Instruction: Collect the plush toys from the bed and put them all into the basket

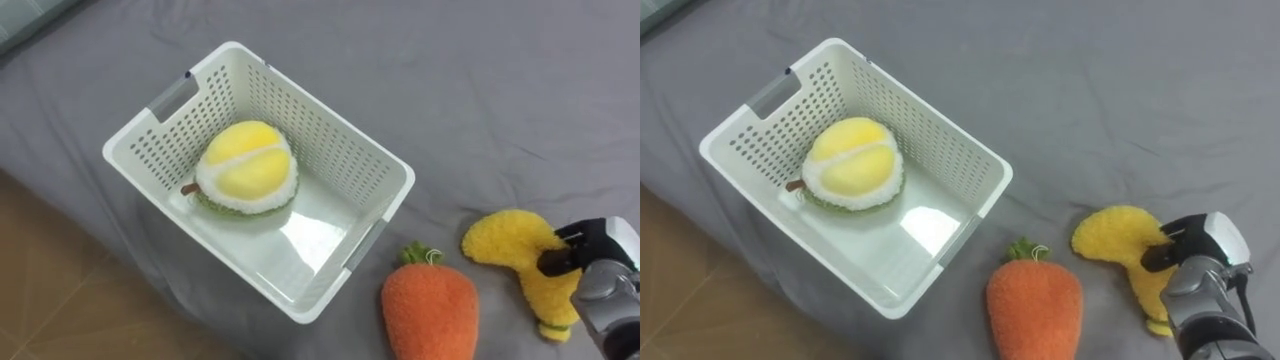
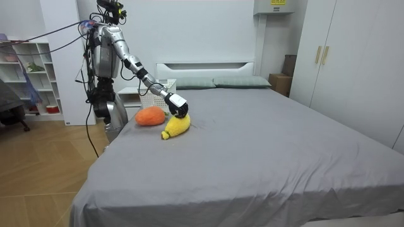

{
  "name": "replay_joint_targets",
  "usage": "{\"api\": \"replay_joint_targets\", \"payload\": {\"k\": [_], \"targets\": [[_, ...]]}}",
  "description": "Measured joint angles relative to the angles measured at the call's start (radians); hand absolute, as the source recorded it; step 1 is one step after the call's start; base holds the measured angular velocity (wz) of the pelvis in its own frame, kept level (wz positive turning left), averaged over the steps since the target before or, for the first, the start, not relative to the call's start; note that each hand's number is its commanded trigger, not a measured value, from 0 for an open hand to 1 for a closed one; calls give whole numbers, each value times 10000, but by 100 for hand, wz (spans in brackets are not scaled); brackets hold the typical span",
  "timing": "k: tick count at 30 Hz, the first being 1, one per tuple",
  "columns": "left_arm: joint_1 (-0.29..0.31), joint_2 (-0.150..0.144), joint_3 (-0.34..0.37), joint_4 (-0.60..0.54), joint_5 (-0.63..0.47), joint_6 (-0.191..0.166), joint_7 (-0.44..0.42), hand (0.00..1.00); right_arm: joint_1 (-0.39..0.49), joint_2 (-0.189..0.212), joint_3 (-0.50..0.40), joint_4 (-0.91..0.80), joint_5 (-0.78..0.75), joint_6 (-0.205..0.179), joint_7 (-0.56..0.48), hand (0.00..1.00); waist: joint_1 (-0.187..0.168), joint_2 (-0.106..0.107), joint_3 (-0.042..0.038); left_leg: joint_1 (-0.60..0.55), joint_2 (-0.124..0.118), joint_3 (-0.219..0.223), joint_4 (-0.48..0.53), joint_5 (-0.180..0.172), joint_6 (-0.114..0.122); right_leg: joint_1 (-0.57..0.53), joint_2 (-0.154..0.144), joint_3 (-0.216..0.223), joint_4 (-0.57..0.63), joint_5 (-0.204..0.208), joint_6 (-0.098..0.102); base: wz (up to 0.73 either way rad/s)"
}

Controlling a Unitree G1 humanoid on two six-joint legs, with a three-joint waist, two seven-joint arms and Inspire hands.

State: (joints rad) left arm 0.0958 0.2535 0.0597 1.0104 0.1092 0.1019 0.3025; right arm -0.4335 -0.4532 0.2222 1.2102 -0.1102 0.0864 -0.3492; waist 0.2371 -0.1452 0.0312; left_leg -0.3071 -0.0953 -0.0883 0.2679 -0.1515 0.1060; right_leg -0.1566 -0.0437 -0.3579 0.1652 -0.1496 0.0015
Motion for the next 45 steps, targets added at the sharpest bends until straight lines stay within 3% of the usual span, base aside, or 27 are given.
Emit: {"api": "replay_joint_targets", "payload": {"k": [15, 21, 28, 29, 32, 36, 42, 45], "targets": [[-82, 28, -246, 0, 0, 26, 6, 0, 195, 13, 394, -43, 206, 20, 19, 100, 93, 23, -32, 11, -1, -8, 11, 0, 0, 13, 4, -7, 12, 1, -1, 0], [-63, 40, -241, -57, 30, 26, 0, 0, 280, 11, 303, -228, 743, 65, -33, 100, 114, 33, -106, 53, 7, 26, 34, 6, -2, 57, -28, -1, 26, 0, -1, -1], [20, 137, -158, -199, 164, 11, 116, 0, 1056, 12, 216, -2734, 162, 102, -12, 100, 100, -5, -146, 753, 73, 311, -237, 23, -5, 541, -53, 299, 20, 0, 0, -12], [46, 138, -108, -233, 84, 11, 126, 0, 1215, 8, 215, -3177, 159, 138, 23, 100, 65, -40, -197, 902, 81, 332, -305, 28, -7, 650, -50, 366, 19, 0, 0, -8], [319, 133, 33, -494, -323, 16, 133, 0, 1628, 1, 208, -4678, 14, 147, 142, 100, -220, -112, -258, 1169, 97, 387, -329, 27, -7, 891, -44, 438, 18, 0, -1, -5], [685, 133, 191, -830, -290, -9, 134, 0, 2331, -5, 174, -6456, -387, 149, 323, 100, -471, -127, -267, 1448, 110, 475, -337, 12, 3, 1155, -45, 509, 30, 0, 0, -7], [1274, 113, 245, -824, -136, 27, 78, 0, 3505, -4, -349, -8393, -671, 186, 711, 100, -673, 123, -232, 1998, 96, 573, -447, -22, 21, 1626, -36, 804, 36, -7, 23, -9], [1554, -8, 685, -825, 120, 52, 22, 0, 3679, -3, -829, -8900, -932, 178, 787, 100, -712, 250, -233, 2174, 112, 655, -473, -21, 13, 1741, -24, 908, 36, -6, 23, -10]]}}
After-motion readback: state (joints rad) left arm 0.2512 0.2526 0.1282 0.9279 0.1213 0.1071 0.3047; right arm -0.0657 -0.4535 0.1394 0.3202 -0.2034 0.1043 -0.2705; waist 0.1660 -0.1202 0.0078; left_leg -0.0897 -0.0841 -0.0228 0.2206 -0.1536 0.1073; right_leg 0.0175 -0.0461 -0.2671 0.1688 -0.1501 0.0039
